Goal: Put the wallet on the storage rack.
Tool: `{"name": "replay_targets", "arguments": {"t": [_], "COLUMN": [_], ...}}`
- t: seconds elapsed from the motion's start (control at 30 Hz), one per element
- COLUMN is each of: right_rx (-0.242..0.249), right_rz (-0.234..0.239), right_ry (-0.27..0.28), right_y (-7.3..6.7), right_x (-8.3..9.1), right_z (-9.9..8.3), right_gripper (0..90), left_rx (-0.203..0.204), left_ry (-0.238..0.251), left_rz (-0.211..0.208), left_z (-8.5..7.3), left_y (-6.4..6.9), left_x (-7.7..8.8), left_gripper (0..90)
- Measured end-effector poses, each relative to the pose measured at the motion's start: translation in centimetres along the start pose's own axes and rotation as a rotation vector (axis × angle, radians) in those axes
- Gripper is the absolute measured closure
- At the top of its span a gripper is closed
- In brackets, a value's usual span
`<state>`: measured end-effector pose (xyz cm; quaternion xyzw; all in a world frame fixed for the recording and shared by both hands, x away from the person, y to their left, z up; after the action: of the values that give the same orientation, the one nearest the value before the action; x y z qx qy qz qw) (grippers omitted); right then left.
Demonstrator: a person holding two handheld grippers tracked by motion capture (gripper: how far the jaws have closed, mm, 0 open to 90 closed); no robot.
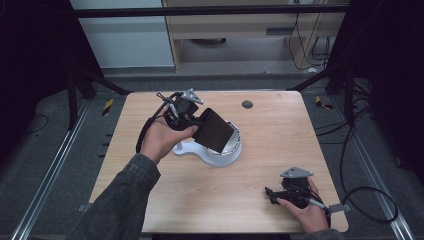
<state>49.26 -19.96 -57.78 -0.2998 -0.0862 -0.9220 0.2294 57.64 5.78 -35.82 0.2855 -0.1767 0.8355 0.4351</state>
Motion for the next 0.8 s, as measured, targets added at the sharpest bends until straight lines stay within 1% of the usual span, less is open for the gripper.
{"name": "replay_targets", "arguments": {"t": [0.27,0.43,0.8], "right_rx": [0.001,0.001,0.005], "right_rz": [-0.002,0.0,0.001], "right_ry": [-0.001,-0.002,-0.004], "right_y": [0.0,0.0,0.0], "right_x": [0.0,0.0,0.0], "right_z": [0.0,-0.1,-0.1], "right_gripper": [6.0,6.0,6.1], "left_rx": [0.009,-0.007,-0.001], "left_ry": [-0.017,-0.04,-0.053], "left_rz": [-0.014,-0.022,-0.033], "left_z": [0.0,-0.1,0.0], "left_y": [-0.1,0.0,0.1], "left_x": [-1.3,-2.0,-2.8], "left_gripper": [80.3,80.3,80.3]}}
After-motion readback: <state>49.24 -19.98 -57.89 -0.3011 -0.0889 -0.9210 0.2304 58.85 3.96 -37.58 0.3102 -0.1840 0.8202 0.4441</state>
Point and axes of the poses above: each handheld gripper's, and its own axes: x roughly backward along the jaws, z roughly out of its top, y roughly to its right, the point moved 10 cm from there along -x, roughly forward along the jaws, and after that the axes turned 9 degrees about y, right-handed, at the moved point
